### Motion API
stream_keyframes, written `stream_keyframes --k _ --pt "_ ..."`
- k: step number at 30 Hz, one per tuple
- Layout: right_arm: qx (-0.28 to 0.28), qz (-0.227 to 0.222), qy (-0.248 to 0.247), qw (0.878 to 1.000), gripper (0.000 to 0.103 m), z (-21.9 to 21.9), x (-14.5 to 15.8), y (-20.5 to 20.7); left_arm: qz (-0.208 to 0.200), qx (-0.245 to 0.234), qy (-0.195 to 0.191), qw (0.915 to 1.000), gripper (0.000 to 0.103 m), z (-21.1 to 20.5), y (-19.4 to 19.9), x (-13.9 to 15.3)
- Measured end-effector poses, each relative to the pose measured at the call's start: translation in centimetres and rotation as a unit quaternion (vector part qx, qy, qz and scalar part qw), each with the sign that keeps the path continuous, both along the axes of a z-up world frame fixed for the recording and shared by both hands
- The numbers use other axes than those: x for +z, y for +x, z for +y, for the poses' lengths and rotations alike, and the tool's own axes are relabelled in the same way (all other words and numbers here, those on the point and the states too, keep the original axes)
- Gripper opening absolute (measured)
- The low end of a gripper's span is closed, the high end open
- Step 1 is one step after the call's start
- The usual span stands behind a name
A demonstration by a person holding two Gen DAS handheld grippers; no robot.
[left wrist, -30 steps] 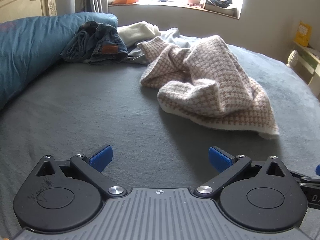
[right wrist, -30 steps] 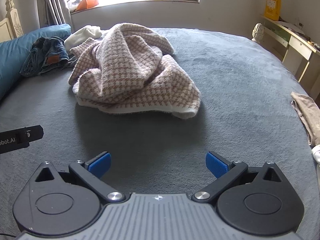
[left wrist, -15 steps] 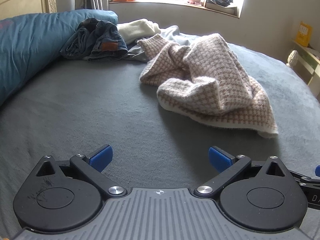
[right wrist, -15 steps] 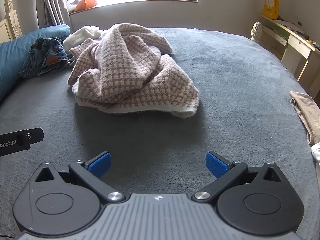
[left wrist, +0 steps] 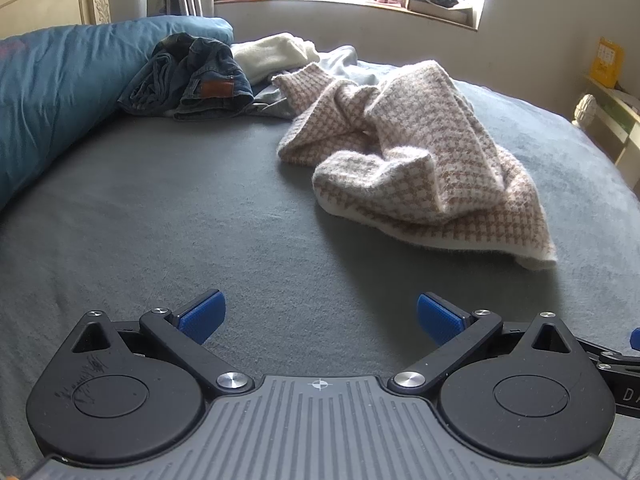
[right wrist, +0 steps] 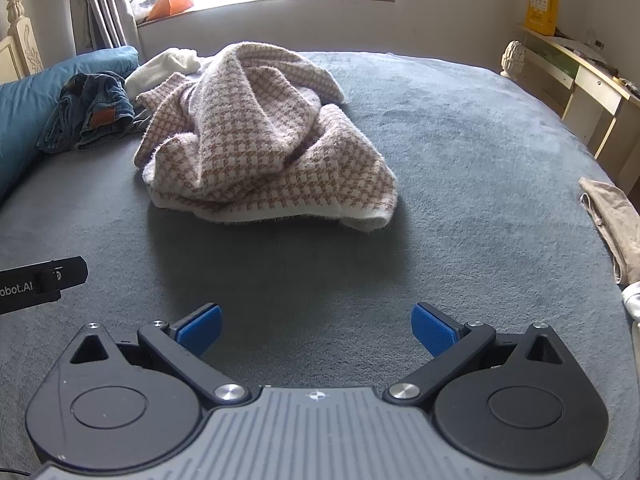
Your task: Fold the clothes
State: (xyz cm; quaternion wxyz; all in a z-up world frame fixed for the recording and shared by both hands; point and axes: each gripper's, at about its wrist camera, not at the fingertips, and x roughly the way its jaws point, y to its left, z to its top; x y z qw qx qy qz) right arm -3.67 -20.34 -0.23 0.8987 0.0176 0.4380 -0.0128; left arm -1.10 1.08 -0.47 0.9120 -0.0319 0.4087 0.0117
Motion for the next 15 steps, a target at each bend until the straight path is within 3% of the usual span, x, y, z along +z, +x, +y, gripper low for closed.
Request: stream_keyframes --k 15 --pt "0.0 0.004 -0.001 1.0 0.103 -0.1 -0.11 -0.11 0.0 0.0 0.003 1.0 0.103 -0.16 0.02 -0.06"
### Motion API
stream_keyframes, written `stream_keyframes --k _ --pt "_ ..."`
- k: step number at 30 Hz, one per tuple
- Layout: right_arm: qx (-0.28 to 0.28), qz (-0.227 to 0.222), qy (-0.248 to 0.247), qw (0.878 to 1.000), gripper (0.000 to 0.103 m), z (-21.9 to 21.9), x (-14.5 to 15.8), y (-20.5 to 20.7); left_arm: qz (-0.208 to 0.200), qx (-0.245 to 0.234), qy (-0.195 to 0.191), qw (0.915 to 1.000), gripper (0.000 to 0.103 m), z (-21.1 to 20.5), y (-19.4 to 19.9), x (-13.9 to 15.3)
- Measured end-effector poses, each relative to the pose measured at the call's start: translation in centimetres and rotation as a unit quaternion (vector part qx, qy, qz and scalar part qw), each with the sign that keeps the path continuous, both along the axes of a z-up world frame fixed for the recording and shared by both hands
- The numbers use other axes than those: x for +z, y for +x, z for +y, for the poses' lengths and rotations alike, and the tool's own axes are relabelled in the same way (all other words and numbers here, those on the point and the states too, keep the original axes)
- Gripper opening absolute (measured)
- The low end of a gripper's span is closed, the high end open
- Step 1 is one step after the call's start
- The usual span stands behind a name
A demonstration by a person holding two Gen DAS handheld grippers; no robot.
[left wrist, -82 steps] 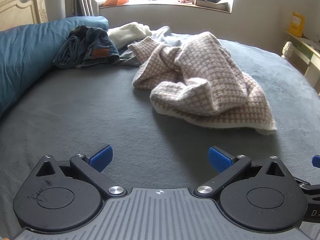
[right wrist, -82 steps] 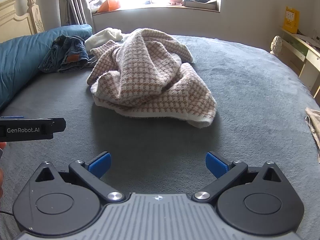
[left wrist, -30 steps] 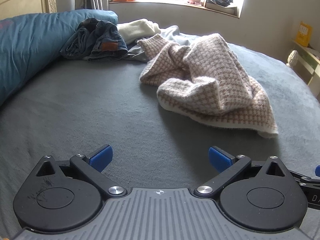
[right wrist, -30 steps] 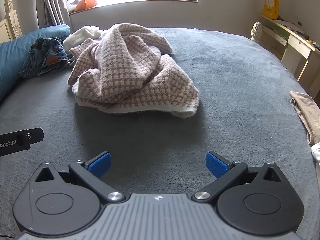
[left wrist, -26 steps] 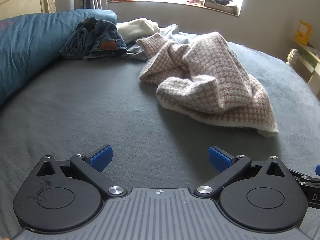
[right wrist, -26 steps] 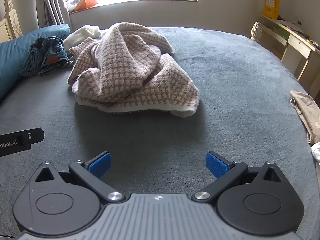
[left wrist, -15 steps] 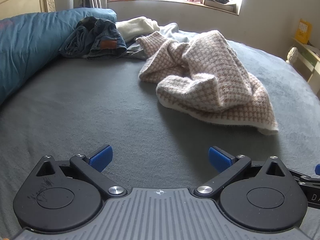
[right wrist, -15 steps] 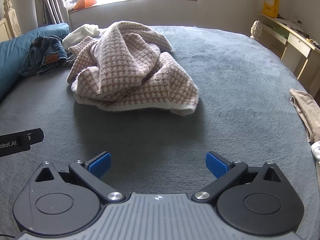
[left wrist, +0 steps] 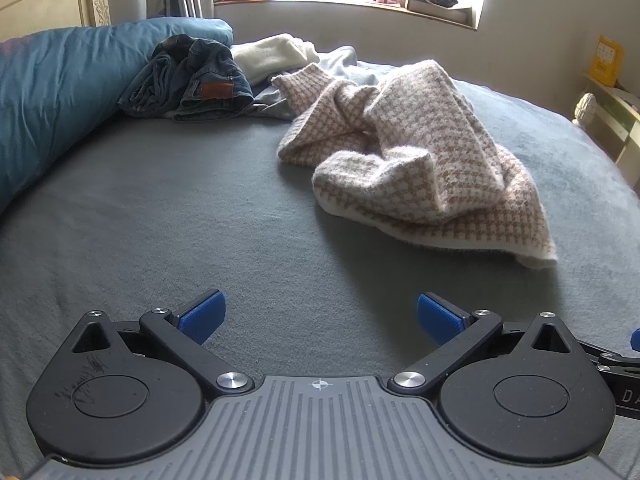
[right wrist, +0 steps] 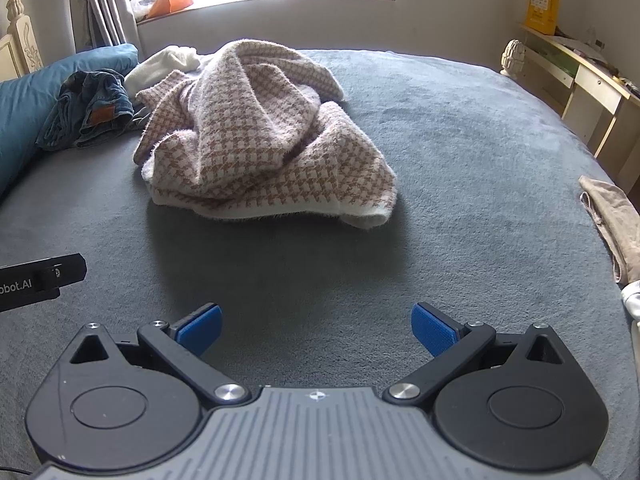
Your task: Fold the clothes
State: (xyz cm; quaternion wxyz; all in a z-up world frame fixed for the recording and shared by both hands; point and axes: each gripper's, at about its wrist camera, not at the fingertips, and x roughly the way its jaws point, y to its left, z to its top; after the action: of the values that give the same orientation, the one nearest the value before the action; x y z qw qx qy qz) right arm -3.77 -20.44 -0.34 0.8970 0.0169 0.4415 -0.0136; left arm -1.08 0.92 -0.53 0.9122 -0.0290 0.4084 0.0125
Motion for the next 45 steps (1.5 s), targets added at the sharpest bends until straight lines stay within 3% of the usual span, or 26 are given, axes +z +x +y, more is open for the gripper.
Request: stream_keyframes --k 32,45 --pt "-0.003 0.011 0.003 1.0 0.103 0.0 -0.6 0.3 0.004 -0.001 0.001 1.0 0.103 0.0 0.3 -0.8" --pt "0.016 -0.007 0.02 1.0 0.103 -1.2 -1.7 1.3 -0.035 0.001 -0.079 0.9963 0.103 1.2 1.2 -1.7"
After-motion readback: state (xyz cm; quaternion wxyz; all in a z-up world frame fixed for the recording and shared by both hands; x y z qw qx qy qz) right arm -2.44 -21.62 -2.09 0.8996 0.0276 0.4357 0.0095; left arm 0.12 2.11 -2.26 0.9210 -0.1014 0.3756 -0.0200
